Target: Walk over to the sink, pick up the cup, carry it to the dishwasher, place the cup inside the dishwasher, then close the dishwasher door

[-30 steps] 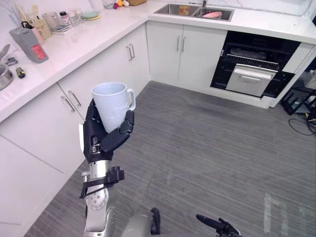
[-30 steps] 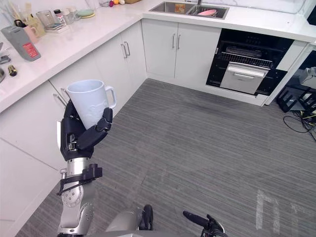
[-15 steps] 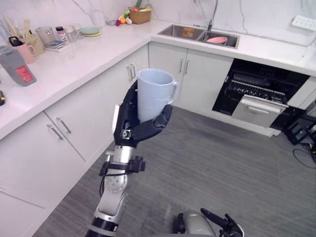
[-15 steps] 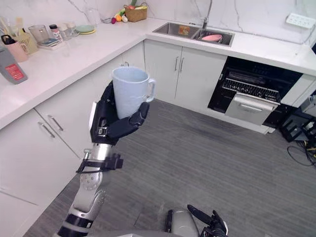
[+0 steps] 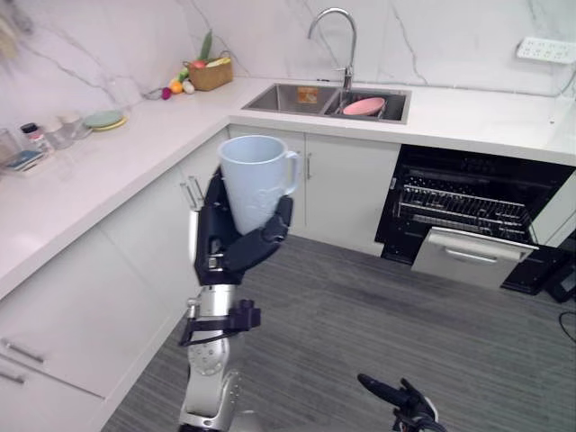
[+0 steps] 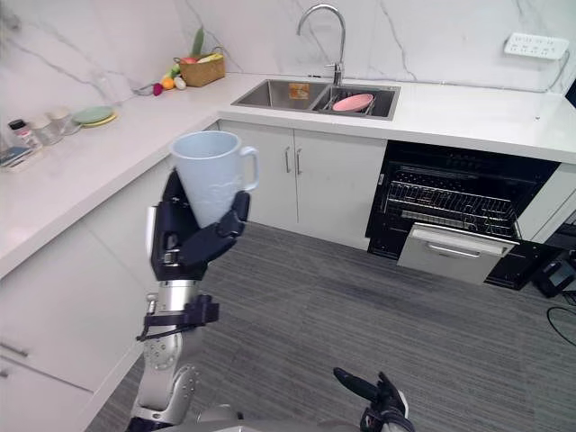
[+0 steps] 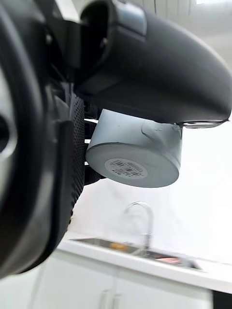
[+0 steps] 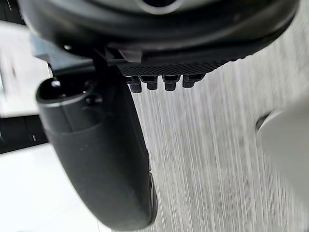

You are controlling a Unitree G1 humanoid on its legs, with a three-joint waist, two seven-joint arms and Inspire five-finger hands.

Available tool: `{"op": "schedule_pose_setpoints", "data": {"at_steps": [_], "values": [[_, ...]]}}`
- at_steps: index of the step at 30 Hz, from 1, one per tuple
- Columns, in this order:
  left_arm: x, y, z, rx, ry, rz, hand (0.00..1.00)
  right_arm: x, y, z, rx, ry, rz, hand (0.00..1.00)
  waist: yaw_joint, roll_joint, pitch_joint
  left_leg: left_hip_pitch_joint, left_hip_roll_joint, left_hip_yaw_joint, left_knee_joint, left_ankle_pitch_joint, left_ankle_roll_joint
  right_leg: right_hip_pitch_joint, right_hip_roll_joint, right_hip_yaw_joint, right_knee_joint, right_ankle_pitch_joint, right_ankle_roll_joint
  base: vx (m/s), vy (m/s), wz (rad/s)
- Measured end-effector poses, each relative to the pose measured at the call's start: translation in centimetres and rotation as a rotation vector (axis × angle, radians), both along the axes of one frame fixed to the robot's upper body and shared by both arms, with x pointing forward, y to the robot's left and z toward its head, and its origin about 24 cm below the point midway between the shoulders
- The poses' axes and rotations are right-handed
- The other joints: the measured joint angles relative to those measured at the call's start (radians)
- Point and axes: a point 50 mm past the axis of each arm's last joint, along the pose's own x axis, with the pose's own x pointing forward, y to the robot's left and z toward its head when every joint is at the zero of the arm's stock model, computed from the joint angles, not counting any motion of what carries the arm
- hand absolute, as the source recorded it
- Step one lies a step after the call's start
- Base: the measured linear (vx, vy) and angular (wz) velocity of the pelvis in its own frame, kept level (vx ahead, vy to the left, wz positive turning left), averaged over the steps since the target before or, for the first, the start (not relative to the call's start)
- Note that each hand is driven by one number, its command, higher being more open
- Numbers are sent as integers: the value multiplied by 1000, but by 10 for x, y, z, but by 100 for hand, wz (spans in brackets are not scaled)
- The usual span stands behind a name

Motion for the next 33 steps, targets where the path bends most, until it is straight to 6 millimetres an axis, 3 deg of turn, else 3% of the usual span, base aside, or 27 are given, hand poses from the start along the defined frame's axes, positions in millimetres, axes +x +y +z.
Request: {"op": "schedule_pose_setpoints", "data": {"at_steps": [1, 3, 4, 5, 6, 7, 8, 9, 10, 11, 12, 13, 14, 16, 17, 20, 21, 22, 23, 24, 25, 27, 28, 29, 30, 31, 33], "values": [[-1, 4, -2, -18, 12, 19, 0, 2, 0, 0, -5, -3, -1, 100, 18, -7, 1, 6, -48, -43, -159, 120, -1, 20, -22, 37, -4, -14, 20, 581, 103, -82], [-1, 2, -2, -21, 15, 15, 0, 2, -1, 1, -21, -18, -10, 100, 17, -9, 0, 4, -85, -87, -264, 229, -10, 51, -44, 60, -13, -45, 56, 584, 124, -51], [-1, -3, -2, -21, 16, -10, 0, 0, -1, 0, -33, -14, -26, 100, 15, -18, -11, 8, -101, -79, -300, 321, 12, 60, -62, 67, -13, -69, 63, 599, 157, -3], [-1, -11, -1, -17, 8, -49, 0, 0, -1, 1, -46, -13, -54, 100, 6, -44, -16, 25, -134, -49, -293, 353, 97, 70, -101, 65, -13, -93, 84, 707, 181, -6], [0, -12, -1, -14, 8, -61, 0, 0, 1, 0, -43, -12, -65, 100, 5, -60, -8, 24, -137, -30, -259, 333, 117, 81, -115, 69, -13, -86, 95, 570, 141, -24], [0, -11, -4, -5, 21, -63, 0, 4, 5, 1, -33, -21, -70, 100, 13, -71, -1, 18, -125, -10, -161, 269, 124, 109, -121, 79, -15, -58, 113, 528, 120, -60], [3, -6, -7, 15, 36, -61, 0, 10, 10, 3, -27, -48, -116, 100, 17, -78, 8, -64, -97, 49, 93, 165, 129, 154, -113, 90, 3, -26, 113, 454, 99, -58], [3, -9, -12, 29, 50, -88, 0, 5, 6, 5, -44, -67, -197, 100, -2, -77, -19, -54, -120, 32, 33, 146, 108, 168, -114, 72, 57, -29, 115, 423, 92, -33], [3, -12, -12, 29, 50, -103, 0, 1, 0, 7, -65, -86, -240, 100, -8, -61, -30, -44, -121, 21, -30, 185, 112, 169, -94, 54, 102, -30, 116, 365, 99, -4], [3, -15, -11, 38, 37, -129, 0, -3, -8, 11, -100, -113, -307, 100, -11, -36, -48, -20, -119, 3, -90, 198, 163, 165, -75, 33, 196, -48, 131, 378, 91, -2], [3, -15, -10, 71, 24, -151, 0, 0, -7, 17, -124, -140, -386, 100, -18, -88, -73, 34, -161, 31, -98, 157, 162, 98, -127, 12, 397, -64, 157, 469, 111, -26], [3, -16, -7, 85, 7, -166, 0, 13, -13, 30, -166, -221, -437, 100, -22, -113, -78, 77, -188, 58, -125, 128, 164, -11, -184, -46, 620, 5, 258, 399, 82, -38], [3, -16, -6, 90, -2, -168, 0, 22, -16, 38, -186, -274, -454, 100, -24, -118, -74, 102, -197, 72, -140, 113, 175, -60, -217, -64, 716, 58, 285, 397, 122, -65], [2, -16, -6, 107, -4, -159, 0, 52, -22, 68, -247, -436, -444, 100, -38, -112, -66, 175, -195, 116, -156, 78, 179, -200, -302, -159, 940, 14, 221, 428, 152, -61], [2, -17, -6, 115, -5, -162, 0, 65, -19, 81, -272, -507, -421, 100, -47, -110, -64, 223, -184, 130, -176, 71, 177, -247, -322, -213, 955, -26, 229, 475, 116, -44], [3, -20, -5, 133, -11, -169, 0, 89, -11, 113, -337, -649, -383, 100, -64, -96, -53, 329, -142, 138, -222, 65, 166, -287, -331, -357, 784, -70, 233, 339, 17, -23], [3, -20, -5, 132, -11, -167, 0, 93, -9, 120, -356, -678, -371, 100, -64, -92, -51, 353, -136, 141, -229, 57, 150, -284, -340, -393, 735, -74, 226, 392, -82, -38], [3, -17, -4, 127, -10, -145, 0, 105, -1, 136, -396, -752, -326, 100, -63, -94, -49, 417, -132, 155, -247, 26, 101, -284, -360, -491, 585, -82, 201, 328, -108, -37], [3, -15, -4, 125, -7, -133, 0, 108, 2, 140, -403, -772, -312, 100, -63, -98, -50, 431, -133, 158, -247, 16, 89, -284, -360, -516, 525, -72, 185, 319, -128, -38], [3, -14, -4, 123, -5, -120, 0, 111, 5, 145, -404, -796, -303, 100, -62, -104, -50, 446, -137, 161, -246, 7, 83, -284, -357, -541, 457, -43, 154, 307, -161, -32], [3, -11, -4, 126, -2, -100, 0, 111, 8, 154, -424, -840, -284, 100, -56, -137, -52, 470, -168, 163, -229, -21, 75, -278, -349, -594, 331, 43, 33, 313, -165, -46], [2, -10, -5, 128, 3, -77, 0, 108, 1, 156, -490, -863, -250, 100, -43, -88, -52, 468, -133, 153, -221, -51, 68, -261, -291, -567, 266, 33, 26, 294, -173, -66], [3, -10, -5, 127, -5, -75, 0, 106, -4, 156, -495, -883, -258, 100, -44, -75, -45, 468, -125, 153, -221, -59, 67, -256, -272, -562, 242, 35, 28, 226, -134, -59], [4, -11, -3, 130, -21, -82, 0, 93, -17, 150, -467, -939, -324, 100, -45, -59, -27, 475, -106, 153, -221, -68, 66, -241, -239, -554, 207, 43, 26, 184, -111, -40], [4, -9, -2, 138, -28, -82, 0, 84, -25, 150, -456, -973, -372, 100, -48, -53, -11, 489, -92, 154, -222, -69, 65, -223, -221, -547, 188, 45, 26, 198, -128, -63], [4, -5, -2, 144, -28, -72, 0, 79, -36, 158, -457, -1029, -436, 100, -52, -44, -4, 487, -74, 158, -169, -85, 39, -213, -196, -513, 170, 31, 27, 152, -100, -63], [4, -1, -3, 150, -22, -59, 0, 82, -38, 177, -458, -1117, -432, 100, -53, -47, 8, 433, -50, 165, 2, -94, 26, -198, -182, -472, 156, 18, 27, 126, -89, -77]]}}
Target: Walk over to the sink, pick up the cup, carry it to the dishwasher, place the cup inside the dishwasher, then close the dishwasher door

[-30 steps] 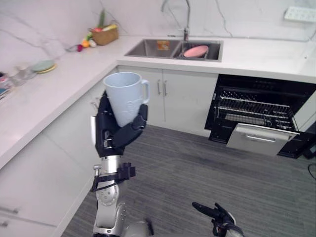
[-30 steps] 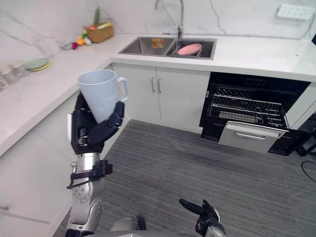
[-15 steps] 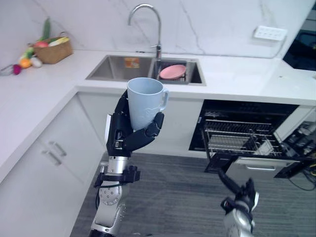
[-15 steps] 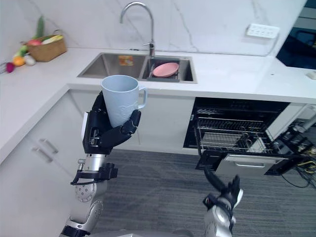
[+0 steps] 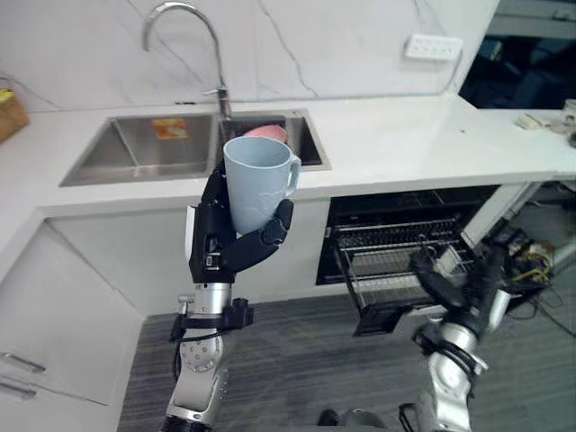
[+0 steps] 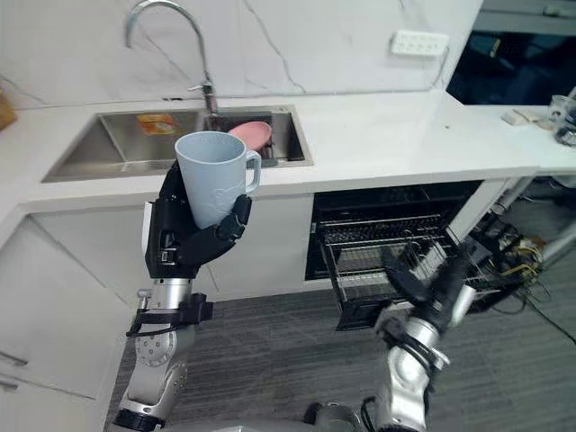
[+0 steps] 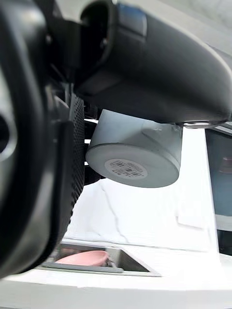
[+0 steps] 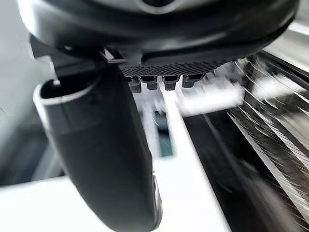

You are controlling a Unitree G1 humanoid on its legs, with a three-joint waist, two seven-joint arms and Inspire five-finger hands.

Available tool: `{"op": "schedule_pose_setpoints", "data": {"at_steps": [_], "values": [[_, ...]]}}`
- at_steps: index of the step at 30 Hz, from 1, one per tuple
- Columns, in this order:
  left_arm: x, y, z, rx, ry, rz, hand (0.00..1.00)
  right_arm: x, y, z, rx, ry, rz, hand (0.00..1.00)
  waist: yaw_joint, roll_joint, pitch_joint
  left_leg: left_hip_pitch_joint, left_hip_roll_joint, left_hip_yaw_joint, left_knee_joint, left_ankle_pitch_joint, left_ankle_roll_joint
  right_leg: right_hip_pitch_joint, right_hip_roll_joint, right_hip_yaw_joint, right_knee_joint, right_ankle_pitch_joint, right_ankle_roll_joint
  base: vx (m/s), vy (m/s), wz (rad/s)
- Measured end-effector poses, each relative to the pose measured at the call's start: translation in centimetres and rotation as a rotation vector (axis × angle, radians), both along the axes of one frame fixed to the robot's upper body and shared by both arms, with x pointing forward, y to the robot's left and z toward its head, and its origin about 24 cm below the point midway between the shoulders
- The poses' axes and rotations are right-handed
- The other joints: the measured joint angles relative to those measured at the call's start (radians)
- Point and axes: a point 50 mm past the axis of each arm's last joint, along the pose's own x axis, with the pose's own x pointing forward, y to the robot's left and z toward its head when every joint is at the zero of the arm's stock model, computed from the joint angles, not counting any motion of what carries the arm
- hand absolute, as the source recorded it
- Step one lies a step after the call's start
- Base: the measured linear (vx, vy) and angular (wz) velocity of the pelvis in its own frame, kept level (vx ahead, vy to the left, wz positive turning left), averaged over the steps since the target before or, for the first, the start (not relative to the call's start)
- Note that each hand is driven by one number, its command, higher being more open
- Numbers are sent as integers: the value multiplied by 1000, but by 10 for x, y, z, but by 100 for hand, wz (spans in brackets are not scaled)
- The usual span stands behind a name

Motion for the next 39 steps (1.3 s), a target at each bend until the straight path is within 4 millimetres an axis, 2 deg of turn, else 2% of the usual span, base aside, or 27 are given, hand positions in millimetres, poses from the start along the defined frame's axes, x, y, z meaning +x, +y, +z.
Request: {"op": "schedule_pose_setpoints", "data": {"at_steps": [1, 2, 3, 4, 5, 6, 7, 9, 10, 11, 12, 13, 14, 15, 16, 18, 21, 24, 26, 28, 30, 31, 32, 36, 37, 39], "values": [[-1, -3, -2, -14, 9, -6, 0, 3, 2, 21, -67, -72, 41, 100, -3, 20, 11, -105, 65, 4, 270, 19, 17, 26, 32, 24, -34, 1, 1, 128, -99, -67], [-2, -6, -3, -24, 14, -13, 0, 4, 3, 27, -112, -81, 54, 100, -3, 32, 17, -145, 97, 3, 373, 45, 28, 40, 50, 33, -46, 2, -1, 120, -62, -61], [-5, -8, -6, -27, 30, -16, 0, 6, 5, 33, -165, -93, 80, 100, 0, 45, 25, -199, 139, -9, 512, 118, 38, 71, 74, 53, -69, 2, -7, 218, -26, -66], [-9, -11, -16, -27, 73, -36, 0, 6, 9, 34, -204, -111, 126, 100, 10, 40, 29, -245, 148, -43, 590, 75, 16, 116, 79, 90, -99, 7, -19, 297, -22, -69], [-11, -12, -18, -22, 83, -44, 0, 5, 10, 36, -215, -123, 138, 100, 12, 37, 31, -259, 143, -52, 571, 41, 15, 129, 74, 103, -108, 7, -19, 311, -17, -73], [-13, -12, -21, -18, 95, -55, 0, 5, 10, 38, -236, -143, 154, 100, 13, 32, 32, -286, 119, -73, 470, -18, 11, 142, 59, 126, -124, 19, -2, 258, 6, -47], [-13, -12, -22, -20, 98, -61, 0, 5, 10, 39, -242, -148, 162, 100, 14, 27, 34, -295, 101, -88, 396, -36, 10, 146, 48, 139, -128, 25, 7, 261, 66, -59], [-12, -12, -22, -44, 100, -66, 0, 6, 8, 40, -255, -150, 199, 100, 15, 25, 35, -296, 15, -209, 84, -30, -10, 161, 3, 191, -150, 35, 24, 274, 151, -75], [-12, -13, -20, -58, 92, -52, 0, 8, 6, 38, -265, -137, 242, 100, 16, 35, 29, -283, -5, -292, -90, 32, -23, 161, -10, 238, -156, 39, 49, 227, 205, -89], [-13, -14, -18, -61, 85, -46, 0, 10, 6, 37, -266, -127, 263, 100, 16, 42, 25, -276, 3, -304, -143, 83, -26, 164, -8, 258, -161, 37, 65, 233, 224, -97], [-12, -16, -15, -68, 75, -44, 0, 10, 5, 35, -276, -106, 291, 100, 17, 58, 15, -262, 21, -290, -172, 199, -34, 173, 1, 284, -172, 33, 90, 257, 227, -78], [-11, -17, -14, -49, 70, -28, 0, 11, 6, 29, -265, -72, 315, 100, 11, 48, -1, -235, 9, -257, -190, 216, -23, 182, -19, 311, -177, 35, 110, 208, 178, -69], [-10, -17, -12, -37, 61, -22, 0, 11, 6, 27, -262, -65, 326, 100, 8, 39, -5, -220, -1, -242, -210, 217, -14, 180, -34, 315, -178, 36, 115, 248, 262, -50], [-6, -16, -7, -25, 39, -16, 0, 11, 6, 27, -245, -66, 349, 100, 0, 15, -14, -210, -30, -226, -233, 221, 2, 178, -63, 319, -186, 30, 135, 140, 210, -18], [-2, -17, -2, -26, 12, -21, 0, 12, 4, 27, -197, -66, 365, 100, -10, 3, -20, -205, -55, -225, -253, 228, 15, 176, -85, 316, -194, 34, 146, 159, 248, -3], [1, -20, 8, -32, -30, -34, 0, 13, 2, 25, -140, -63, 378, 100, -13, -9, -27, -195, -84, -222, -276, 233, 33, 179, -108, 313, -205, 37, 169, 83, 142, 7], [4, -28, 22, -46, -90, -60, 0, 15, 9, 27, -97, -64, 416, 100, -11, -9, -27, -191, -104, -219, -280, 225, 51, 176, -128, 307, -202, 42, 179, 57, 115, 1], [6, -36, 26, -61, -100, -83, 0, 21, 17, 43, -112, -128, 469, 100, -11, -9, -27, -191, -103, -195, -279, 216, 62, 141, -131, 302, -162, 47, 188, 5, 64, -25], [7, -37, 25, -43, -87, -67, 0, 31, 25, 53, -104, -195, 526, 100, -13, -10, -27, -191, -97, -155, -280, 212, 68, 114, -133, 262, -158, 65, 197, -35, 60, -65], [11, -36, 22, -4, -62, -28, 0, 41, 38, 62, -106, -251, 608, 100, -12, -7, -28, -191, -89, -95, -280, 204, 78, 103, -137, 204, -204, 113, 186, -65, 68, -81], [14, -34, 21, 35, -48, 7, 0, 44, 50, 64, -115, -270, 685, 100, -7, -1, -29, -191, -63, -46, -279, 193, 82, 81, -118, 195, -209, 153, 158, -80, 69, -82], [19, -33, 20, 58, -38, 27, 0, 45, 58, 65, -123, -277, 740, 100, 0, 1, -28, -188, -40, -18, -279, 188, 79, 68, -104, 187, -189, 156, 125, -85, 39, -65], [22, -32, 18, 66, -25, 35, 0, 46, 62, 65, -126, -283, 762, 100, 1, 2, -27, -183, -31, -12, -275, 185, 76, 67, -109, 162, -170, 145, 109, -74, 29, -41], [28, -23, 10, 134, 11, 137, 0, 56, 78, 80, -114, -369, 861, 100, 19, -2, -29, -195, 2, -10, -227, 171, 43, 101, -144, 122, -176, 167, 126, -11, -80, -6], [30, -18, 5, 145, 34, 191, 0, 60, 81, 87, -114, -412, 906, 100, 29, -4, -30, -199, 6, -20, -222, 180, 25, 123, -138, 134, -206, 155, 147, -3, -172, 6], [31, -17, 2, 155, 48, 228, 0, 63, 81, 93, -112, -436, 939, 100, 45, -4, -30, -199, 10, -23, -237, 196, 7, 134, -127, 126, -237, 143, 166, -7, -188, 9]]}}
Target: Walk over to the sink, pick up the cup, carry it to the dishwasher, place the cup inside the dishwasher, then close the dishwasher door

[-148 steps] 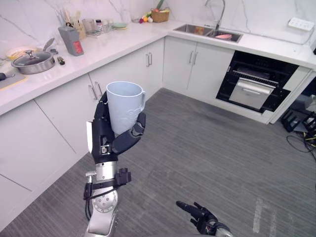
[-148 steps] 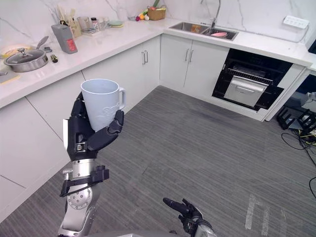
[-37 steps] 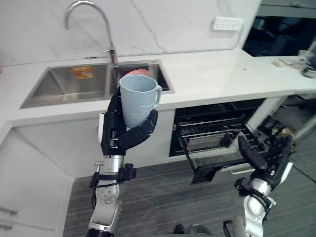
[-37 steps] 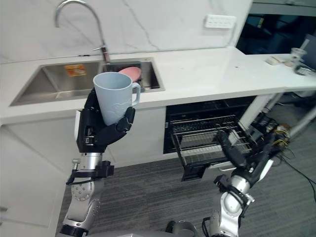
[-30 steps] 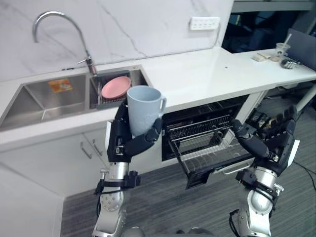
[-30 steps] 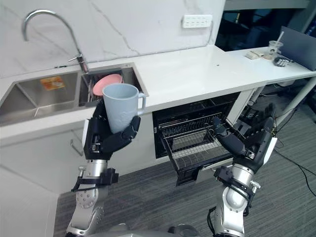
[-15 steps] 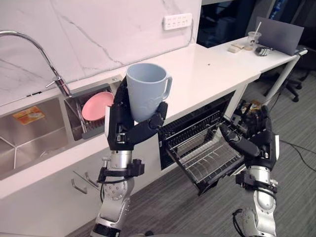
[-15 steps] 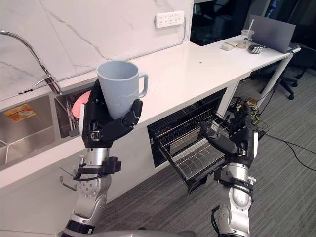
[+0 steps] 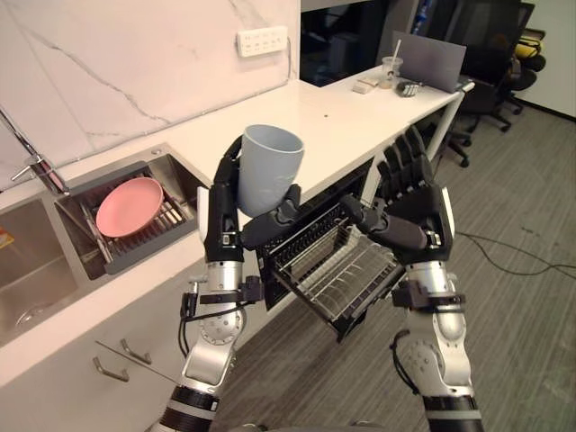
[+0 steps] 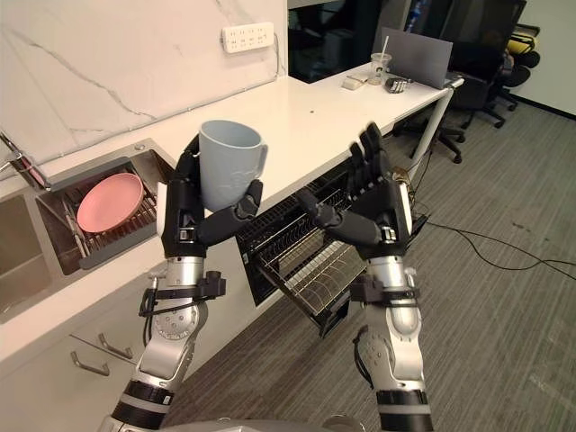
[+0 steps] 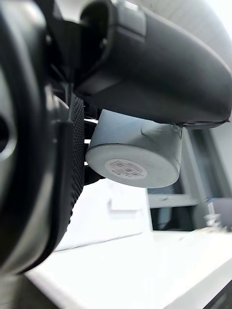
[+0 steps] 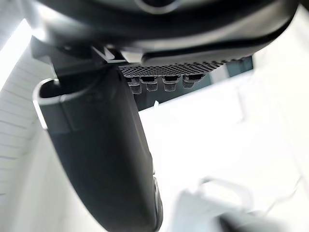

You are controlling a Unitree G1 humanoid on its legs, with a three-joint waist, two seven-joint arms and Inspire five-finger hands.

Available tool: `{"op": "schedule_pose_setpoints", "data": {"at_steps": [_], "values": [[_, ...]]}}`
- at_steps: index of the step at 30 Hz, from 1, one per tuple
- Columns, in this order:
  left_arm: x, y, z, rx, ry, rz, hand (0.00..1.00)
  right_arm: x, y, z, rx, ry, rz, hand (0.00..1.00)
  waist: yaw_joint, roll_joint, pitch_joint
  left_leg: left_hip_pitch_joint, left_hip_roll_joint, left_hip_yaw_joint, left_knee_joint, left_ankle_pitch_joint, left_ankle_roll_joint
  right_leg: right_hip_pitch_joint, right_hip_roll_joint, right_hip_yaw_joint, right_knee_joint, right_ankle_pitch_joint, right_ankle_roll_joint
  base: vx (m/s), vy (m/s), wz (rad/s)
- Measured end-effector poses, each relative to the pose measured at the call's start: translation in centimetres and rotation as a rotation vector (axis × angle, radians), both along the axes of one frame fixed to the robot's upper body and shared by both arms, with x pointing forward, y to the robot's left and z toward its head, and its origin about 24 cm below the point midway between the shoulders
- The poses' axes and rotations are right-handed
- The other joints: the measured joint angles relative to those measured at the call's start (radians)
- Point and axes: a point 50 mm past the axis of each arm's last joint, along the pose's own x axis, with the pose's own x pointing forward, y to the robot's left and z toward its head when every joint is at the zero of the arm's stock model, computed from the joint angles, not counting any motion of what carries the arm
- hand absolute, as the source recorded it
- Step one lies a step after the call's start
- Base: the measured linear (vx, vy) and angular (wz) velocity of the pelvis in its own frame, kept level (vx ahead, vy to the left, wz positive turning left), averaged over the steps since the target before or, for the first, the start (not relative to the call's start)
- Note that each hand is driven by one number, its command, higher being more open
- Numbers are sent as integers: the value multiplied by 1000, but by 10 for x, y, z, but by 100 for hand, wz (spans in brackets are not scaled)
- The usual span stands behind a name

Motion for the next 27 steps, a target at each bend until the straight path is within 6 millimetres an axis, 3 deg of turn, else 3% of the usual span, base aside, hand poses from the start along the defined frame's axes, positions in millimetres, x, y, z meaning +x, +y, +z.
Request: {"op": "schedule_pose_setpoints", "data": {"at_steps": [4, 7, 11, 19, 27], "values": [[0, -7, -4, 23, 16, 28, 0, 3, -5, 0, 43, 50, 60, 100, -5, 0, 0, 19, 22, -26, -92, 61, -36, 18, 43, -32, -44, -2, -1, -21, -142, 15], [-2, -17, -3, 92, -4, 16, 0, 1, -4, 3, 86, 54, 99, 100, -6, 0, 0, 48, 20, -26, -157, 95, -42, 24, 52, -37, -53, -3, -3, -28, -63, 3], [-4, -24, -3, 127, -19, -2, 0, -1, 6, 9, 104, 38, 162, 100, -7, 0, -1, 68, 5, -32, -217, 130, -34, 24, 47, -46, -58, -3, -3, -4, 7, 8], [-9, -31, 5, 125, -101, -32, 0, 0, 30, -1, 91, 133, 264, 100, -2, -3, -3, 68, -24, -70, -237, 150, -20, 40, 29, -84, -64, -2, -1, 4, 16, 15], [-23, -45, 29, 143, -251, -122, 0, 2, 36, -6, 51, 198, 233, 100, -4, -2, -26, 58, -29, -81, -242, 155, -14, 37, 26, -94, -67, -2, 0, -18, 6, 4]]}}
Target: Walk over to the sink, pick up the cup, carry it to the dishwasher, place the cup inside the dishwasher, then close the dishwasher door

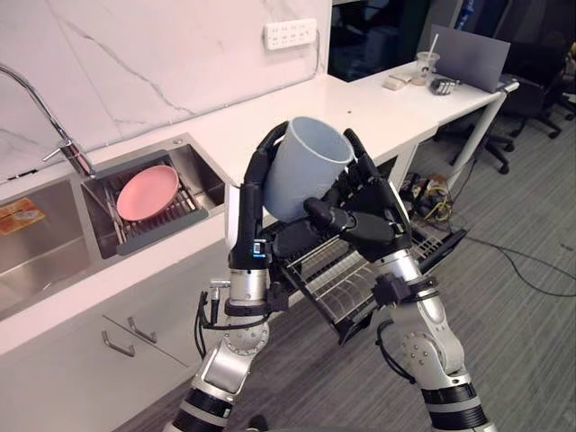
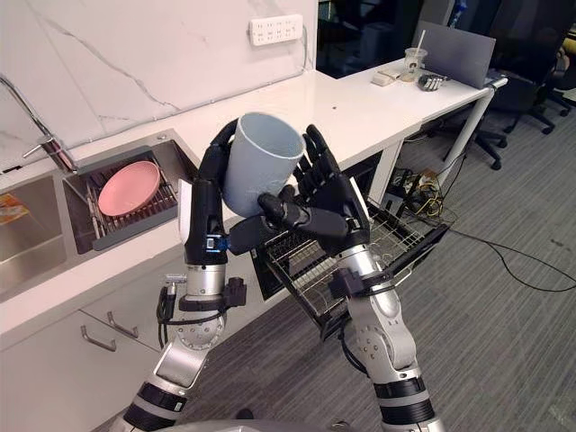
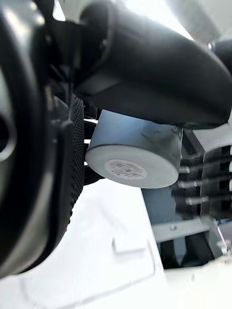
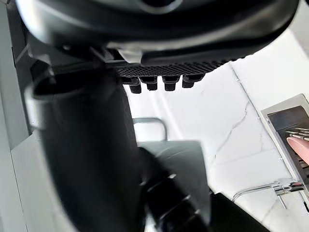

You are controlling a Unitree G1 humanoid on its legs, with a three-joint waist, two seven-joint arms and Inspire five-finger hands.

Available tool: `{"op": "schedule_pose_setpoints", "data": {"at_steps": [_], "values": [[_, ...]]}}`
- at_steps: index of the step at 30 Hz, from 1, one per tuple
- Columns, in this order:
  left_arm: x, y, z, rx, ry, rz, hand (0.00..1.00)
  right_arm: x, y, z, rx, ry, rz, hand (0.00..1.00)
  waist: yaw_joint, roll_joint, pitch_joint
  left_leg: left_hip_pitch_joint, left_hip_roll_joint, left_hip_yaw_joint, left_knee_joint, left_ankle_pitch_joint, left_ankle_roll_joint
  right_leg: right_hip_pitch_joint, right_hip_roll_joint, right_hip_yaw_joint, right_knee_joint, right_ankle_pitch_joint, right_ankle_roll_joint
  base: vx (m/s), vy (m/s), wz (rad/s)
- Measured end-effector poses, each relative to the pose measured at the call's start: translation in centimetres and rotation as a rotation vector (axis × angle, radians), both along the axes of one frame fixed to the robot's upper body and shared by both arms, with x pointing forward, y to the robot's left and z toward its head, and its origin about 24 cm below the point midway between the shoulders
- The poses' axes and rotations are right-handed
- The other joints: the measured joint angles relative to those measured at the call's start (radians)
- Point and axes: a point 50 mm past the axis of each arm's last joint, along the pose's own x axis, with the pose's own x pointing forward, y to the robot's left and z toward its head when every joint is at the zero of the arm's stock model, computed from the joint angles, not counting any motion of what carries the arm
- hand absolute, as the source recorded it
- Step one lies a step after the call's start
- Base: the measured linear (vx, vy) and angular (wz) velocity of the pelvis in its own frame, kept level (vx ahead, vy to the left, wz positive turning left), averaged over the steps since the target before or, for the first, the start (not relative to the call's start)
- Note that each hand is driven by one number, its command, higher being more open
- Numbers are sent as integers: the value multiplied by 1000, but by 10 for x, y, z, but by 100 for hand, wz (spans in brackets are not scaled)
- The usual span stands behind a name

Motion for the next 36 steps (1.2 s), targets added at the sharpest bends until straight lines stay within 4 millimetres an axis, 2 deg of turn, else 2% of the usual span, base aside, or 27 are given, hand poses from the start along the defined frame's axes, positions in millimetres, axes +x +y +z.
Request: {"op": "schedule_pose_setpoints", "data": {"at_steps": [3, 10, 27, 28, 33, 36], "values": [[2, 2, 0, -34, 34, -56, 0, 2, 2, 2, -2, -6, 6, 100, 1, -1, -20, -4, -1, -5, 0, 1, 0, -1, 1, -5, -2, 0, 0, 8, -8, 4], [5, 4, -1, -157, 111, -183, 0, 8, 9, 16, -4, -51, 45, 100, 4, -2, -23, -19, -2, -21, 3, 9, 1, -6, 1, -20, -2, 1, 0, -10, -3, 7], [3, 4, -9, -142, 158, -193, 0, 14, 3, 20, -97, -39, 89, 100, 1, -4, -26, -27, -2, -21, 4, 10, 1, -13, 1, -21, -3, 2, 0, 0, 0, 0], [2, 5, -10, -107, 153, -176, 0, 14, 0, 19, -116, -34, 91, 0, 1, -4, -26, -28, -2, -21, 4, 10, 1, -14, 0, -21, -3, 2, 0, 0, 0, 0], [-2, 3, -17, 52, 138, -149, 0, 18, -4, 20, -189, -30, 101, 0, -3, -5, -27, -31, -2, -21, 4, 10, 0, -17, 1, -20, -4, 4, 1, 0, 0, 0], [-2, 3, -18, 55, 135, -140, 0, 19, -5, 22, -224, -42, 97, 0, -3, -6, -28, -33, -2, -21, 4, 11, 0, -19, 1, -20, -4, 4, 1, 0, 0, 0]]}}
